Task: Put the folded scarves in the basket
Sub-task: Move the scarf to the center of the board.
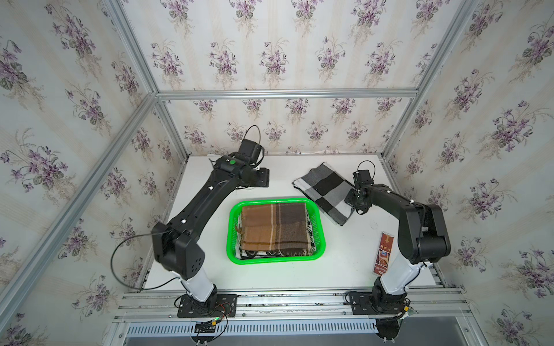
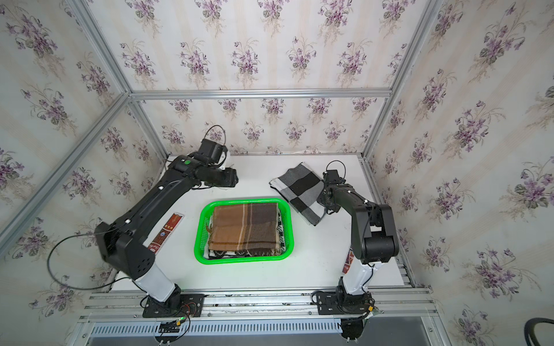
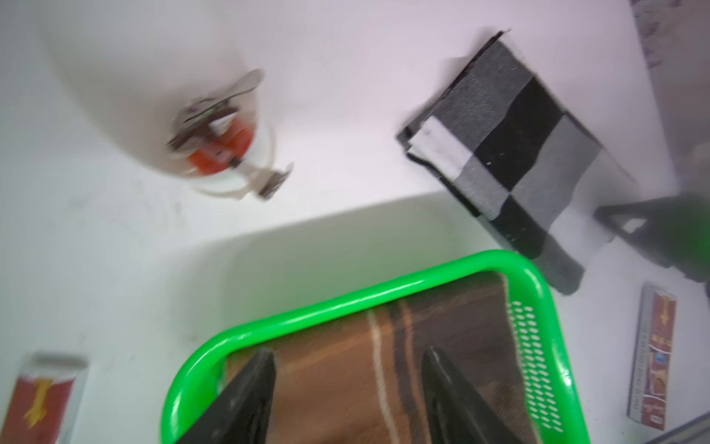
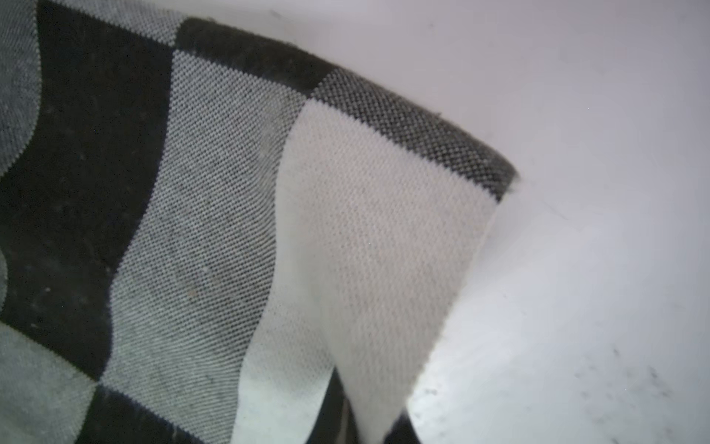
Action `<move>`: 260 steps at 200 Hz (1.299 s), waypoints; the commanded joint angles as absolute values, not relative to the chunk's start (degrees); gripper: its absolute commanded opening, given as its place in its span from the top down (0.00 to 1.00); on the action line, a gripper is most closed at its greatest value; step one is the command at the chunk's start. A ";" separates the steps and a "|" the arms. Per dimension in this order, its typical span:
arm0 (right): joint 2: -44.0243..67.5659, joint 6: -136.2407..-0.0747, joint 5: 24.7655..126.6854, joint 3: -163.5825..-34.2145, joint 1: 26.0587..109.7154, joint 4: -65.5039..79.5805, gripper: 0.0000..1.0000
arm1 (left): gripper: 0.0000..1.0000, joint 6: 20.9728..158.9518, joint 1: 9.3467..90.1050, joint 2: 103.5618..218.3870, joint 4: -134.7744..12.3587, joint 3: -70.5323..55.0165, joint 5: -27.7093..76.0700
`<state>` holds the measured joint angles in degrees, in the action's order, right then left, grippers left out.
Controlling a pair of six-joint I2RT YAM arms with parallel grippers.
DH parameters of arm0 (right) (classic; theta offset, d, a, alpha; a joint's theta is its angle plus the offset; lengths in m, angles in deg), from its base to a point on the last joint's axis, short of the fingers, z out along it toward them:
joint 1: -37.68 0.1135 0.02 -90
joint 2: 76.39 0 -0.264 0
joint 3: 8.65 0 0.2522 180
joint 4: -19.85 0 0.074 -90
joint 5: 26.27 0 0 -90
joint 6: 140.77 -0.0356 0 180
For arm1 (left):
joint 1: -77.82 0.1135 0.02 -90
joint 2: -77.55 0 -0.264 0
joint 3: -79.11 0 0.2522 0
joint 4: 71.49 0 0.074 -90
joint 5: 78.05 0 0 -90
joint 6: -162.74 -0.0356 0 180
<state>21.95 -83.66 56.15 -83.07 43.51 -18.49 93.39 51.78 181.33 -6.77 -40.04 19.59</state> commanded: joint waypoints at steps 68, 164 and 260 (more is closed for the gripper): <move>12.28 -83.01 54.55 -73.68 43.27 -24.06 1.00 | 0.28 85.91 45.87 221.16 -17.00 -76.85 28.60; 11.37 -84.96 55.04 -72.85 43.22 -24.76 1.00 | 0.37 81.45 44.79 235.46 -19.54 -84.02 28.66; 15.42 -84.96 52.50 -76.02 42.10 -21.91 1.00 | 1.00 84.22 44.92 228.31 -16.15 -73.42 30.98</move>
